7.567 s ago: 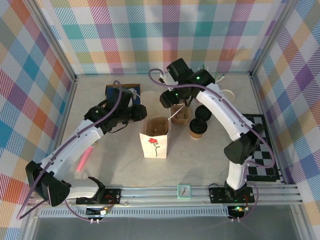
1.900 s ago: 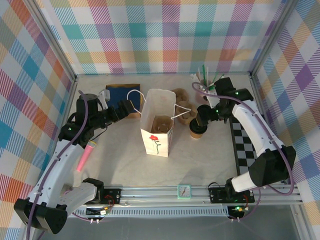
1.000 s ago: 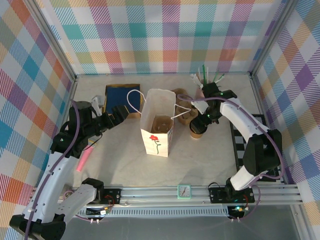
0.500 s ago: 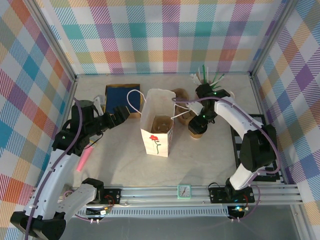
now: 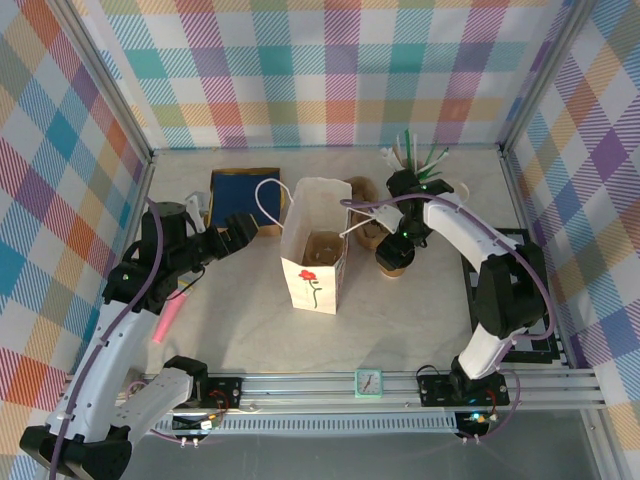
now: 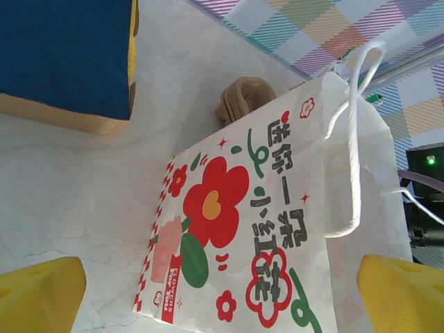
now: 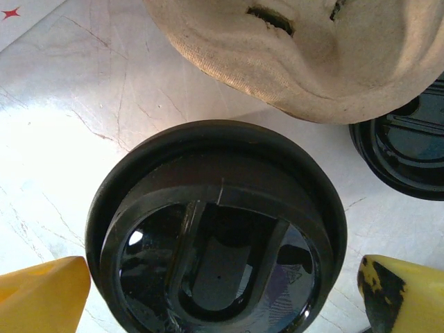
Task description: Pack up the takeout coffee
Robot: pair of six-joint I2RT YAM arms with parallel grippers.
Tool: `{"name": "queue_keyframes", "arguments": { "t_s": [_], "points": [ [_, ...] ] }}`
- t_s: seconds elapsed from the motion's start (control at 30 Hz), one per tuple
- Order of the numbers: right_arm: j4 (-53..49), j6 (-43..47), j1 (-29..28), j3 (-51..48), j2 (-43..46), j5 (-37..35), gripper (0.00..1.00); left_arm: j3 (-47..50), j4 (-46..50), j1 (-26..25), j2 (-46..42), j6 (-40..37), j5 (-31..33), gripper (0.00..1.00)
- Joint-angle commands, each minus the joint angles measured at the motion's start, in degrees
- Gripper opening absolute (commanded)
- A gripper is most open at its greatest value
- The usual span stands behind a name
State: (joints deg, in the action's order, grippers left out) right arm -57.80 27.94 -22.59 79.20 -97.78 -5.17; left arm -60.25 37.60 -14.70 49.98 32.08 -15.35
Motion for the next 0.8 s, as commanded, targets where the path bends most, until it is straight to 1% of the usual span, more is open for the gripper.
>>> {"name": "queue_keyframes", "arguments": {
  "t_s": [0.0, 0.53, 0.77],
  "points": [
    [0.70, 0.87, -0.61, 0.53, -0.38, 0.30, 0.99, -0.75, 1.20, 0.46, -1.41, -0.87, 0.50, 1.00],
    [0.94, -0.91, -1.09, -1.32, -2.03, 1.56, 0.99, -0.31, 1.81, 0.46, -2.59, -0.53, 1.12, 1.00],
    [1.58, -2.53, -1.32, -2.96, -3.38, 0.77, 0.99, -0.13, 1.69, 0.46, -2.59, -0.60, 1.30, 1.00]
  ]
}}
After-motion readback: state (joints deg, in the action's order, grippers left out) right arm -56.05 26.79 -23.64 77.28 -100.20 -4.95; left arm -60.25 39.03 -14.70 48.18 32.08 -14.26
